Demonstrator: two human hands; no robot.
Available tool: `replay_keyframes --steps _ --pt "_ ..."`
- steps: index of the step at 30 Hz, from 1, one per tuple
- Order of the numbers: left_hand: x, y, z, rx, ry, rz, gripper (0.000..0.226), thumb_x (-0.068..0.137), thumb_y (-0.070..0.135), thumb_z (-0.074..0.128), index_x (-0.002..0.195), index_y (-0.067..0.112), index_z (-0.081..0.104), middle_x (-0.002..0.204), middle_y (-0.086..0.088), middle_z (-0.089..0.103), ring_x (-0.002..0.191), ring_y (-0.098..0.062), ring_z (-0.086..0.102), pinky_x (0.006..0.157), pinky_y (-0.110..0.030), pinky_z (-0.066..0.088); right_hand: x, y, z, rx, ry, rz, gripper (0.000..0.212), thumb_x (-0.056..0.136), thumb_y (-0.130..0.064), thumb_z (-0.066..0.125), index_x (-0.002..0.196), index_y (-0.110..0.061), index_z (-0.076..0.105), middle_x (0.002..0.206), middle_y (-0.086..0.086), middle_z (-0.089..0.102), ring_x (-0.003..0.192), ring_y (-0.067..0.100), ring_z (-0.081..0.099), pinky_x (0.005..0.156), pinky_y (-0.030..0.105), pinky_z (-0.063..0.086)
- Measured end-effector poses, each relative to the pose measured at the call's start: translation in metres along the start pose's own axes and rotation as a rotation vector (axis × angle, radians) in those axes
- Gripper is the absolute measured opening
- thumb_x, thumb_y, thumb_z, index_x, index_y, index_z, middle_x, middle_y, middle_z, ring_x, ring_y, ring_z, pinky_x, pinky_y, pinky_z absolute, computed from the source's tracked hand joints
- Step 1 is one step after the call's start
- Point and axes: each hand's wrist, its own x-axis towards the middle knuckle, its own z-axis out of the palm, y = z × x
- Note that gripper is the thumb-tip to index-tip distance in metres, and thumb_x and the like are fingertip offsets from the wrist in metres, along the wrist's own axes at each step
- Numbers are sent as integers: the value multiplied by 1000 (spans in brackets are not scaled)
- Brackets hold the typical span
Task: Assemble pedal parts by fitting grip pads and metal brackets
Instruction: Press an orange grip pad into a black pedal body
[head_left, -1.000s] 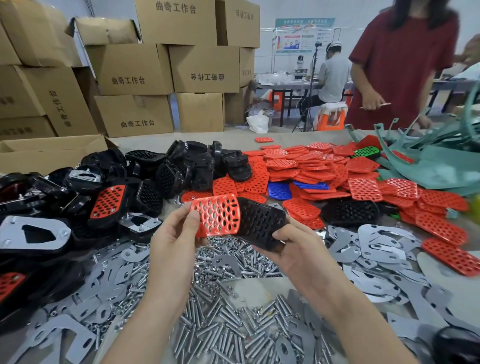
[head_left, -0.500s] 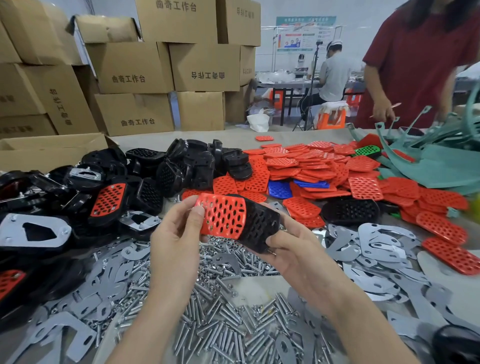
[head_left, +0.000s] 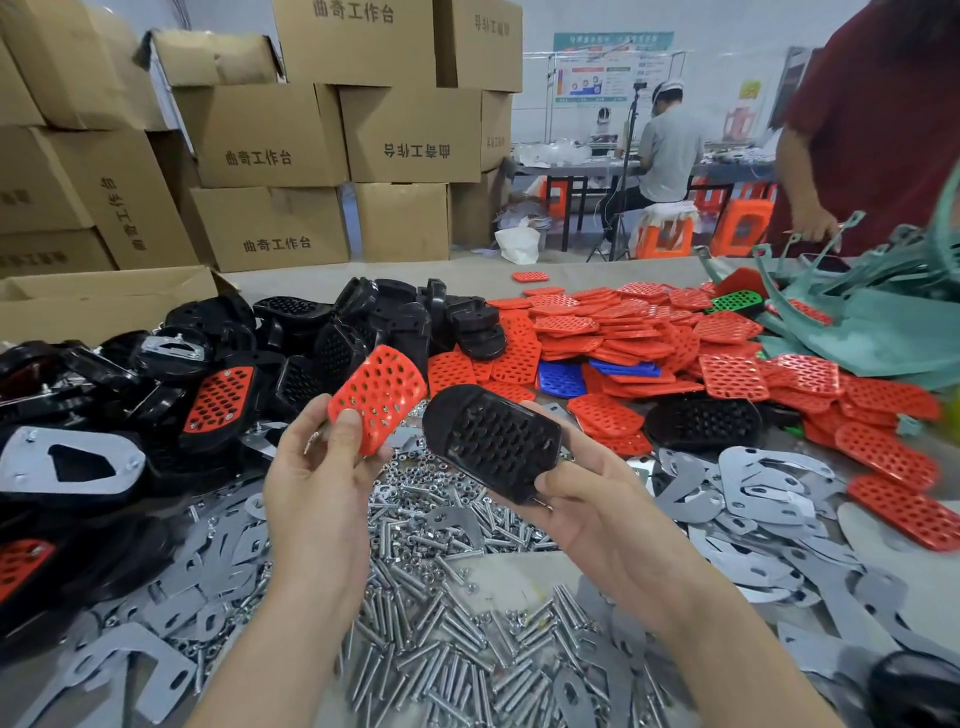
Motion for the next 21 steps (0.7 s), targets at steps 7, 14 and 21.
replay_keyframes --steps 7,14,21 --pt "-6 -1 9 -102 -210 -302 18 97 3 57 114 4 61 91 -8 76 73 -12 72 60 -22 59 1 3 3 85 45 -49 65 75 12 55 138 1 53 131 26 67 113 30 71 90 35 61" --pt "-30 -18 21 41 -372 -390 38 80 10 68 116 0 61 85 -9 72 63 -11 64 55 -23 54 8 6 0 200 102 -83 52 80 20 47 132 15 45 122 31 59 114 40 63 101 47 57" --pt "-33 -28 19 305 -367 -278 22 92 21 68 101 3 59 75 -11 74 59 -18 66 53 -25 56 6 10 6 194 86 -51 59 80 -8 70 133 5 49 129 36 60 115 36 63 103 49 51"
